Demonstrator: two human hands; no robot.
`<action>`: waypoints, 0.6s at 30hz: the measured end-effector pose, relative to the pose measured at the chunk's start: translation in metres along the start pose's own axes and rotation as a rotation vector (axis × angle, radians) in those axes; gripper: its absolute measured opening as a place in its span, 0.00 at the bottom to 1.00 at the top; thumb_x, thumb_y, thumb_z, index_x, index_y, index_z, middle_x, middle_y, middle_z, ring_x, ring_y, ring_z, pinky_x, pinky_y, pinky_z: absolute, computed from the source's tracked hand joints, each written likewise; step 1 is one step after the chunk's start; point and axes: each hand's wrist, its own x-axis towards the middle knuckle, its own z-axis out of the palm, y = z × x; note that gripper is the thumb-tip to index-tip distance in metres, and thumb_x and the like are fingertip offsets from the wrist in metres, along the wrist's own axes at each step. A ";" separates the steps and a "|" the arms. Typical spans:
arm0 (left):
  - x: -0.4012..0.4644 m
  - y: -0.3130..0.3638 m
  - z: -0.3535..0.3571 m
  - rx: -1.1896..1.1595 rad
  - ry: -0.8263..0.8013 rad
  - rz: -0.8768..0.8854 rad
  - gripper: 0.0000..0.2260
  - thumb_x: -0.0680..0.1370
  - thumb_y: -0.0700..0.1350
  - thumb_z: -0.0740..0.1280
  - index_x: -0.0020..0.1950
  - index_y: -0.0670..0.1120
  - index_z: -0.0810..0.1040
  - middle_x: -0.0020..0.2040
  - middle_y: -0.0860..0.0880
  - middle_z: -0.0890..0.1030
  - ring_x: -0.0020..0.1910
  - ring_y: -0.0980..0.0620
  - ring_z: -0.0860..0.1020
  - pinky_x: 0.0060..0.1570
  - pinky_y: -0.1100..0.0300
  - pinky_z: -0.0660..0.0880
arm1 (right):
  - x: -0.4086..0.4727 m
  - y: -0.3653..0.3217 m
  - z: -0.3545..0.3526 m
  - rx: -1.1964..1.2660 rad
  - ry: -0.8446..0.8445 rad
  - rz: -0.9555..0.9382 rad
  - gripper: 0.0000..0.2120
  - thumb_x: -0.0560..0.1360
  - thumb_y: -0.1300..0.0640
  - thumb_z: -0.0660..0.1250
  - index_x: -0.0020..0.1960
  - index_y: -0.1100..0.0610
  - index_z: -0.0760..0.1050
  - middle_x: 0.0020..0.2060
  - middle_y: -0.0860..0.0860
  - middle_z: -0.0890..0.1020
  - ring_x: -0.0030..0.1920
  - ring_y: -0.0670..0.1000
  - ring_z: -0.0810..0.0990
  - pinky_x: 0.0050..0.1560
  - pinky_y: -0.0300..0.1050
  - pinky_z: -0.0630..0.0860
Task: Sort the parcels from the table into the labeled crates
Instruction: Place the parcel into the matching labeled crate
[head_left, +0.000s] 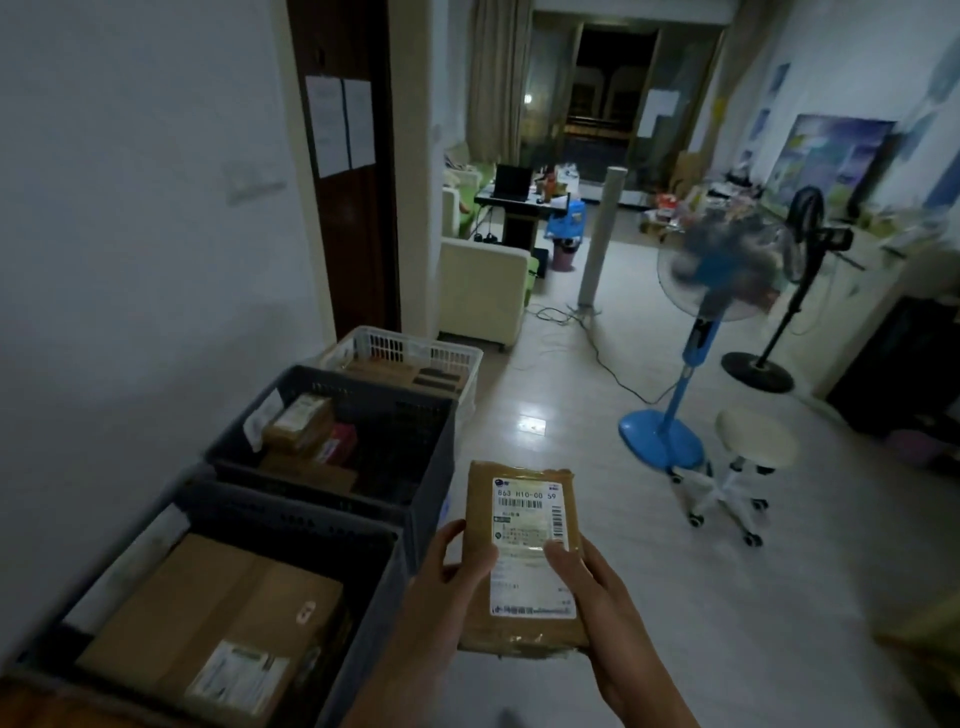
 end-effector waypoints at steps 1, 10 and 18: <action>0.029 0.004 0.007 0.008 0.011 -0.014 0.17 0.79 0.48 0.70 0.66 0.54 0.70 0.49 0.52 0.82 0.36 0.61 0.84 0.32 0.65 0.78 | 0.031 -0.006 -0.006 0.006 -0.001 0.005 0.15 0.79 0.50 0.69 0.65 0.48 0.78 0.52 0.53 0.87 0.52 0.56 0.87 0.59 0.61 0.81; 0.261 0.060 0.053 -0.018 0.168 -0.067 0.17 0.78 0.53 0.70 0.64 0.52 0.70 0.58 0.50 0.81 0.51 0.51 0.84 0.44 0.60 0.81 | 0.293 -0.093 -0.029 -0.079 -0.160 0.067 0.14 0.79 0.50 0.68 0.64 0.49 0.78 0.50 0.50 0.88 0.49 0.54 0.88 0.54 0.55 0.83; 0.434 0.091 0.053 -0.084 0.321 -0.044 0.18 0.78 0.50 0.70 0.66 0.51 0.70 0.56 0.51 0.81 0.47 0.55 0.83 0.37 0.65 0.79 | 0.497 -0.150 -0.002 -0.248 -0.371 0.107 0.12 0.81 0.51 0.65 0.64 0.47 0.75 0.50 0.50 0.88 0.49 0.55 0.88 0.45 0.50 0.84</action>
